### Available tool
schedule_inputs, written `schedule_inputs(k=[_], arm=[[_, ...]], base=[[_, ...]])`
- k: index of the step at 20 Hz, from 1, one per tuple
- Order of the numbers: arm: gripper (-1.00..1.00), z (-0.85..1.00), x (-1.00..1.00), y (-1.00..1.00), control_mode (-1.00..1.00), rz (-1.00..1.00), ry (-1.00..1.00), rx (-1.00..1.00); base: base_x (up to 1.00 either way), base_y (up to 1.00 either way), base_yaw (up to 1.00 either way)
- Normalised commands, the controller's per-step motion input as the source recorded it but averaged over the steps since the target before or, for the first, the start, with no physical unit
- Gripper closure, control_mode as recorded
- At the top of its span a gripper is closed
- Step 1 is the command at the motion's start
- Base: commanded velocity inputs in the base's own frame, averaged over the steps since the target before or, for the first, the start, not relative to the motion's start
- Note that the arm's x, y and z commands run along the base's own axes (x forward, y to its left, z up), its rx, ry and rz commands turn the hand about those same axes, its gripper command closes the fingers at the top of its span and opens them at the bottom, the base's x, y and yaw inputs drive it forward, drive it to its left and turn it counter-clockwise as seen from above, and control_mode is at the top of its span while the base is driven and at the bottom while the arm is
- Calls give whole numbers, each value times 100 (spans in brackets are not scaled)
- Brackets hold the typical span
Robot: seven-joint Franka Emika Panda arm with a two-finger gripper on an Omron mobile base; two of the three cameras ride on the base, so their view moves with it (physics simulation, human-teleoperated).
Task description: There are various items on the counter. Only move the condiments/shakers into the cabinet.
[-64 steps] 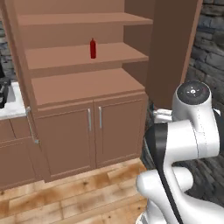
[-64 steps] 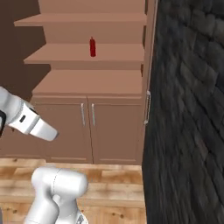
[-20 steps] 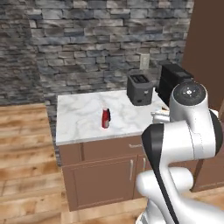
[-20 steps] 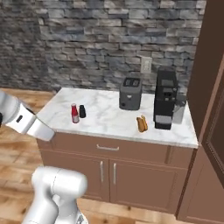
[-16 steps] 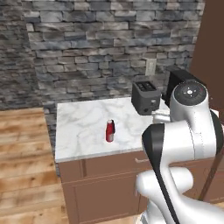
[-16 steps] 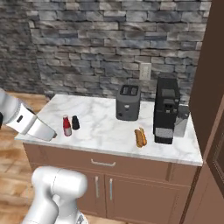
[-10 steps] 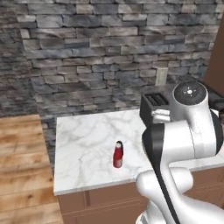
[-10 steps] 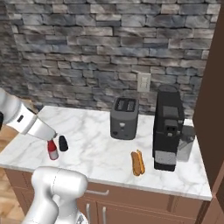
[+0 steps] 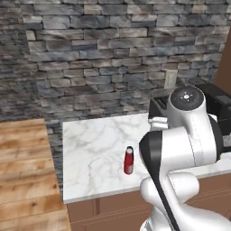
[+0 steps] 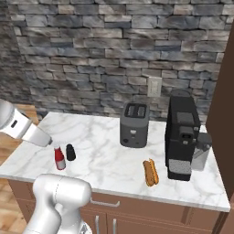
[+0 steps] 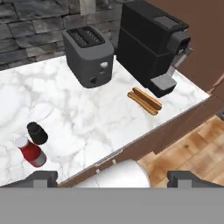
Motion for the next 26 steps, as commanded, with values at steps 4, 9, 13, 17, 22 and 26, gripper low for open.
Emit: schedule_inputs(k=[4,9,13,17,22,26], arm=[[-100,-24,-23,89,-100,29,20,-2],[-100,-38,-18,81,-100,30,19,0],[-100,-46,27,20,-100,31,41,9],[-100,-30,28,2,-100,12,35,-1],[-100,-16,28,-10,-100,7,10,0],[-100,-26,14,-30,-100,4,3,1]], base=[[0,0,0],[0,0,0],[0,0,0],[0,0,0],[0,0,0],[0,0,0]])
